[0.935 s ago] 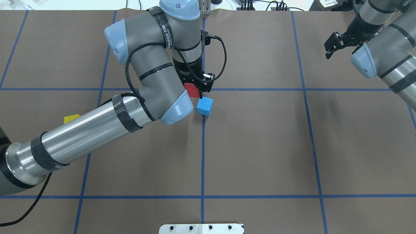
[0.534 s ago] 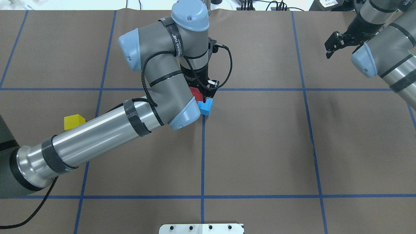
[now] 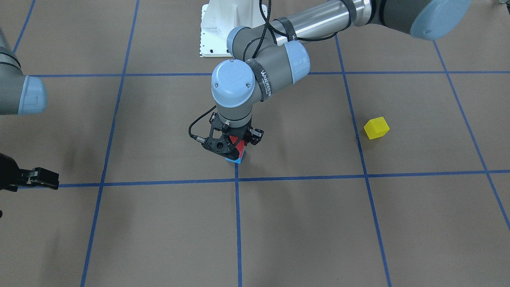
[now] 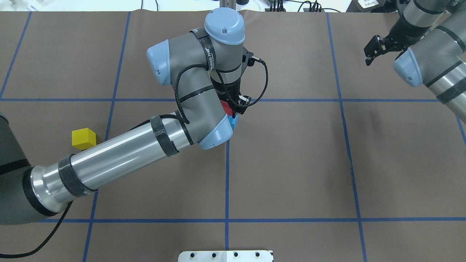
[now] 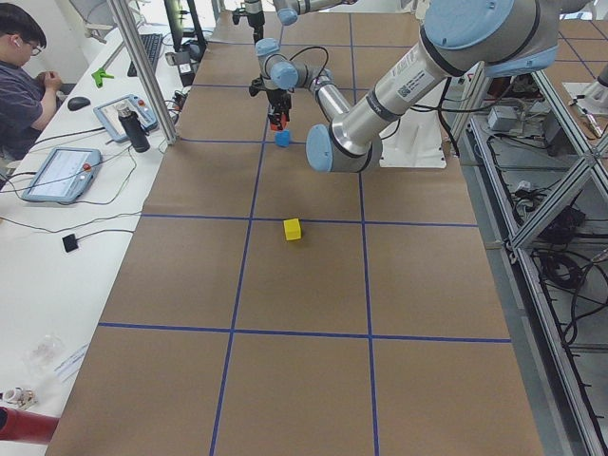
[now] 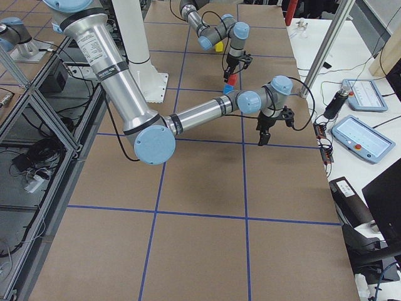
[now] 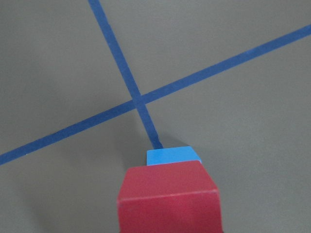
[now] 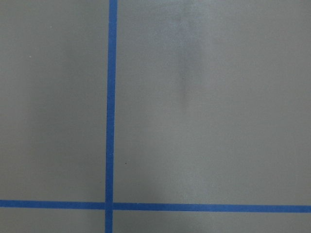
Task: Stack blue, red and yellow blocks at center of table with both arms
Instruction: 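Carry the red cube with the left gripper onto the blue cube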
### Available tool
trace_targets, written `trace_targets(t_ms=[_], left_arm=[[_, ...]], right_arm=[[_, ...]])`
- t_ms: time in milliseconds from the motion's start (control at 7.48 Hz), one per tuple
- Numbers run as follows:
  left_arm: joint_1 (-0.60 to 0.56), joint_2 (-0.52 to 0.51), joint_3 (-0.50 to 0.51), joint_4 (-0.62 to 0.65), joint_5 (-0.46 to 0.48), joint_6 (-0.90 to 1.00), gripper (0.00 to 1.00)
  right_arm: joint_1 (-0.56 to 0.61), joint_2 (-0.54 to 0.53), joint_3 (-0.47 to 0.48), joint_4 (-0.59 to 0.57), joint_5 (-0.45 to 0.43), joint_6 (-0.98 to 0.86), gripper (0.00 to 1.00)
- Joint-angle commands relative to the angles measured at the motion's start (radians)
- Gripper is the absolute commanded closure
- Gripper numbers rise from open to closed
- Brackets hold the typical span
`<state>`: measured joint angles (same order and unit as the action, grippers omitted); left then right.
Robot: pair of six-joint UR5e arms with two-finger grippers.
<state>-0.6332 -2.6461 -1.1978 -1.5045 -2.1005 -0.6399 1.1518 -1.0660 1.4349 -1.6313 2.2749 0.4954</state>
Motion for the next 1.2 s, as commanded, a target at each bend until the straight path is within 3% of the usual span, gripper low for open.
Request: trace_targets(t_ms=[0, 134, 267, 534, 668, 802, 1069], left_arm=[[0.006, 0.001, 0.018, -0.022, 0.000, -0.001, 1.00], [0.004, 0.003, 0.018, -0.022, -0.001, -0.001, 1.00], [0.009, 0.003, 0.021, -0.022, -0.001, -0.003, 0.67], [0.015, 0.005, 0.021, -0.022, 0.000, -0.004, 0.19], [0.020, 0.015, 0.021, -0.061, 0.002, -0.035, 0.00], [0.026, 0.035, 0.021, -0.124, 0.002, -0.114, 0.00], [0.024, 0.040, 0.020, -0.131, 0.002, -0.123, 0.00]], right_arm=[[-0.001, 0.000, -0.001, -0.001, 0.000, 0.000, 0.00], [-0.001, 0.000, -0.001, -0.001, 0.000, 0.000, 0.00], [-0.001, 0.000, -0.001, -0.001, 0.000, -0.001, 0.00], [-0.001, 0.000, -0.001, 0.002, 0.000, -0.001, 0.00], [-0.001, 0.000, -0.001, 0.005, 0.000, -0.001, 0.00], [-0.001, 0.000, -0.001, 0.004, 0.000, -0.001, 0.00], [-0.001, 0.001, -0.001, 0.005, 0.000, -0.003, 0.00]])
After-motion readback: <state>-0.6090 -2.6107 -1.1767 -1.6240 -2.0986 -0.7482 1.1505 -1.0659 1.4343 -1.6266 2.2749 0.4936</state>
